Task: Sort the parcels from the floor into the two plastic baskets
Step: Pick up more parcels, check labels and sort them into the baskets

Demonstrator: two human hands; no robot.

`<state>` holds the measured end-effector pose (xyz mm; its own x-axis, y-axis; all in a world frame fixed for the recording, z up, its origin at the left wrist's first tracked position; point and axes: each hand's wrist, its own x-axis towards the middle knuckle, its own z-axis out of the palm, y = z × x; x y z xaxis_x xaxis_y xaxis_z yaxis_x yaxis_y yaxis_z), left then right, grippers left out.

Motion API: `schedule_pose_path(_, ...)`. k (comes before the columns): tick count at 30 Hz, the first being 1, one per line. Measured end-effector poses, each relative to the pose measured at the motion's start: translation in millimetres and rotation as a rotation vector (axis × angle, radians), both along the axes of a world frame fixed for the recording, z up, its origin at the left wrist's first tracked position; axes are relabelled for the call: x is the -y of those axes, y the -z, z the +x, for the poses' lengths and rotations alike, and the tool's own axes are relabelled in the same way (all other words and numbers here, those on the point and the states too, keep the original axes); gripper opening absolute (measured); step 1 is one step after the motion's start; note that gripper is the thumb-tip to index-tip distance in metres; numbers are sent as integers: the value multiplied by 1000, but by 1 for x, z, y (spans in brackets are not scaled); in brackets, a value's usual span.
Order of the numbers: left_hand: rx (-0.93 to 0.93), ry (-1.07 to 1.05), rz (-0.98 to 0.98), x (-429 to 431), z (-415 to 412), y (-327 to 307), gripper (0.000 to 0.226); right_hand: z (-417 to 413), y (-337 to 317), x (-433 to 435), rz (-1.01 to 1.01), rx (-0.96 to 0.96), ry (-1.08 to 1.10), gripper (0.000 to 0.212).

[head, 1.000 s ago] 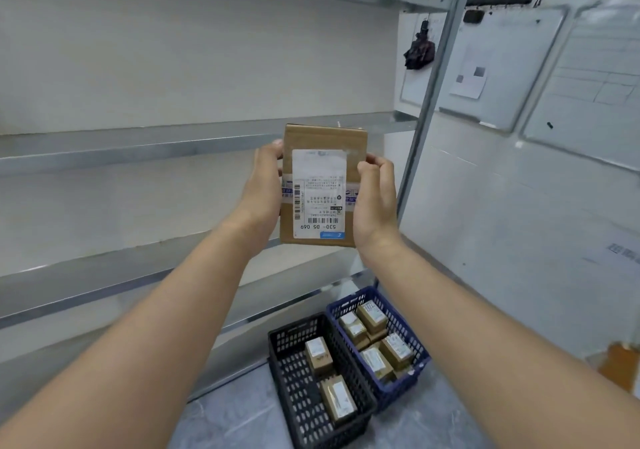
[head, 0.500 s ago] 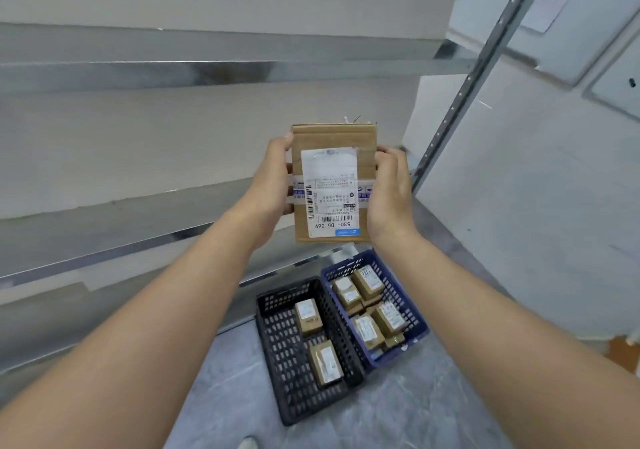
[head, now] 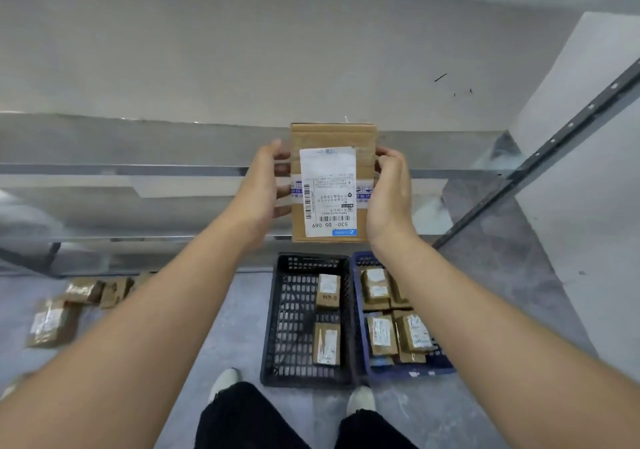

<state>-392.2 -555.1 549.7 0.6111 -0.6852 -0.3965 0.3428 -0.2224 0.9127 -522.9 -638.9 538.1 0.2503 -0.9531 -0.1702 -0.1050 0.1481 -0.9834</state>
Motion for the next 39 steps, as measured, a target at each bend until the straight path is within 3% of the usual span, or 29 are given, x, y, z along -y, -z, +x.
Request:
schedule_pose_path(15,-73,-35,236,6,-6,187,45,-15,190,25,277,-97,-109,30)
schedule_pose_path(20,-141,34,312,9,-1,273,47,-5,283,28,385,-180,-69,52)
schedule_pose_path(25,-216,78,406,4,8,359,53,-7,371,25,510,-208,-53,41)
schedule_pose_path(32,-294,119,521,6,26,474,44,14,489,6,713,-186,4,47)
schedule_pose_path(39,-308,104,595,14,40,557,39,42,573,-6,736,-201,12,39)
